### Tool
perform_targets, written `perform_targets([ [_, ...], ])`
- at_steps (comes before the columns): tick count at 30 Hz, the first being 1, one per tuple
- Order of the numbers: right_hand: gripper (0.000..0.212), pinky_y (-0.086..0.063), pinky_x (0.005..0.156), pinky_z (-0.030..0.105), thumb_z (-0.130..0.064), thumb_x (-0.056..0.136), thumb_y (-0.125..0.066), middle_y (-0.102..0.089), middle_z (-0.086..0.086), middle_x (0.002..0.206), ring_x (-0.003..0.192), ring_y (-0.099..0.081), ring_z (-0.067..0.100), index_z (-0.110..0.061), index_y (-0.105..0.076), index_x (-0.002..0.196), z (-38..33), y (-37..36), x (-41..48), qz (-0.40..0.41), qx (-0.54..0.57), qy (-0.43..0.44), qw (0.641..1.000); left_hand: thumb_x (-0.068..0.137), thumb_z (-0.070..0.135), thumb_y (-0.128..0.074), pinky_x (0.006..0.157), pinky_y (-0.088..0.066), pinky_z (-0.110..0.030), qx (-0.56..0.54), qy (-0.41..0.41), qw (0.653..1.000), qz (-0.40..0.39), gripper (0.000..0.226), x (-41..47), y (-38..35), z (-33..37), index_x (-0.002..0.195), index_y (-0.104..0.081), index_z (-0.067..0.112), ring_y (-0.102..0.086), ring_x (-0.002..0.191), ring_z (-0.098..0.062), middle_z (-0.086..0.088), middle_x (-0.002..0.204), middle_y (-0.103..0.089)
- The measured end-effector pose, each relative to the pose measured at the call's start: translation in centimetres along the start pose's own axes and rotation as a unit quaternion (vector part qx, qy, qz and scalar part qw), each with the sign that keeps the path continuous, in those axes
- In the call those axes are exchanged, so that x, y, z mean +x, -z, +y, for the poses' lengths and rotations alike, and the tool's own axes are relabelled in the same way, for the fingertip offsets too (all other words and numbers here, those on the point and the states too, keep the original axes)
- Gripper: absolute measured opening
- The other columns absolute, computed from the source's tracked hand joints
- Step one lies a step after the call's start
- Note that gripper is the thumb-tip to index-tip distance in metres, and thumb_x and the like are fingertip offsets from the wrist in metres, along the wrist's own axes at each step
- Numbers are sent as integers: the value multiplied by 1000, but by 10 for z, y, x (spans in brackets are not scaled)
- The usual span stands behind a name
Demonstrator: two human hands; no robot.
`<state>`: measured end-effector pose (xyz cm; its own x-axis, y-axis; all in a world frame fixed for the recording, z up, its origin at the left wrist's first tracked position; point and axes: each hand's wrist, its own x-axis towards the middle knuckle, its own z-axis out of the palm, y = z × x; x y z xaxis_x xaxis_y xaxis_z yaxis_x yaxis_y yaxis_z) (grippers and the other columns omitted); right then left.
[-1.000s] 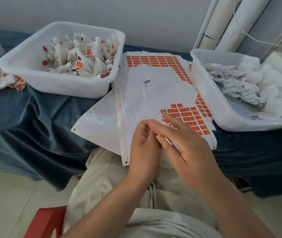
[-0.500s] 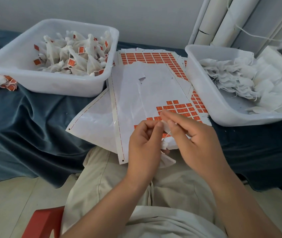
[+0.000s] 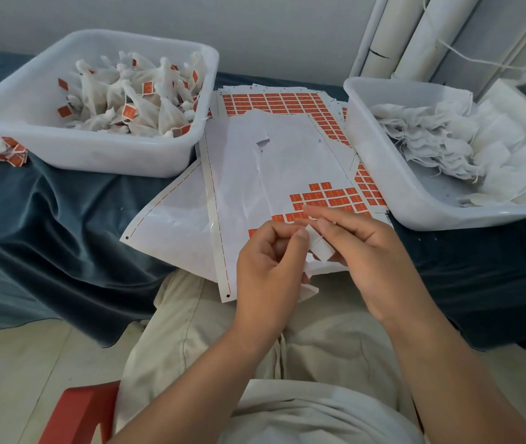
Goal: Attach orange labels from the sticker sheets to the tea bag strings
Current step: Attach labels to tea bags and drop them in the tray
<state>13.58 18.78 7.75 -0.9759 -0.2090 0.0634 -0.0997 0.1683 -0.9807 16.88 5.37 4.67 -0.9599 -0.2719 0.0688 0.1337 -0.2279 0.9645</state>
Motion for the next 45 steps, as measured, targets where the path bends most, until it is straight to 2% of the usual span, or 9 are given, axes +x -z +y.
perform_targets([
  [10, 33, -52, 97, 25, -19, 108, -55, -76, -18, 121, 118, -68, 1, -42, -77, 119, 0, -6, -1, 12, 32, 9, 999, 111, 27, -47, 51, -50, -20, -24, 9, 1000, -11, 34, 8, 7, 8, 97, -78, 26, -62, 61, -12, -4, 77, -72],
  [16, 33, -53, 100, 20, -20, 107, -55, -75, -16, 124, 122, -67, 3, -41, -75, 122, 2, -11, -1, 27, 51, 43, 997, 93, 34, -73, 54, -48, -19, -46, 58, 996, -42, 9, 14, 10, 6, 101, -77, 30, -56, 51, -13, -1, 64, -65],
  [21, 32, -48, 106, 33, -25, 104, -54, -76, -7, 127, 128, -65, 8, -38, -77, 122, 5, -8, 3, -4, 123, 6, 992, 81, 37, -83, 56, -51, -20, -55, 77, 994, -61, 25, 18, 14, 4, 103, -75, 30, -59, 55, -11, -3, 70, -73],
  [27, 32, -54, 97, 21, -21, 105, -54, -73, 0, 132, 130, -65, 15, -31, -77, 125, 8, -4, 6, -43, 220, -17, 974, 73, 45, -87, 59, -52, -20, -36, 86, 992, -80, 32, 20, 17, 7, 100, -74, 33, -63, 62, -14, -12, 81, -78],
  [32, 30, -52, 99, 20, -26, 104, -58, -73, -1, 134, 131, -64, 16, -34, -75, 128, 8, -5, 5, -40, 204, -9, 978, 78, 41, -87, 61, -53, -18, -3, 62, 994, -92, 34, 17, 18, 9, 105, -69, 33, -68, 66, -10, -6, 85, -81],
  [35, 32, -54, 100, 24, -50, 100, -59, -72, -5, 134, 128, -67, 16, -45, -70, 130, 2, -8, 5, -44, 168, -27, 984, 80, 40, -87, 57, -54, -23, 2, 44, 997, -65, 32, 14, 16, 9, 105, -67, 38, -70, 66, -11, -4, 86, -81],
  [38, 42, -62, 82, 24, -71, 88, -64, -78, -7, 116, 107, -75, 11, -41, -72, 117, -2, -12, 3, -55, 39, -64, 996, 81, 40, -86, 57, -56, -24, -10, 25, 999, -22, 30, 13, 17, 7, 103, -67, 44, -75, 70, -21, -5, 84, -80],
  [41, 25, -58, 65, 18, -53, 103, -60, -80, -5, 93, 84, -78, 12, -32, -76, 99, -1, -12, -1, -51, -52, 1, 997, 87, 35, -83, 65, -58, -21, -18, 16, 1000, -8, 24, 15, 20, 5, 107, -71, 41, -76, 72, -16, -6, 83, -79],
  [45, 28, -48, 64, 11, -38, 108, -54, -75, -5, 81, 69, -69, 9, -32, -71, 87, 2, -9, -1, -31, -100, 60, 993, 97, 37, -72, 67, -55, -19, -23, 52, 998, -32, 11, 20, 18, 6, 106, -78, 34, -69, 69, -11, -3, 85, -78],
])
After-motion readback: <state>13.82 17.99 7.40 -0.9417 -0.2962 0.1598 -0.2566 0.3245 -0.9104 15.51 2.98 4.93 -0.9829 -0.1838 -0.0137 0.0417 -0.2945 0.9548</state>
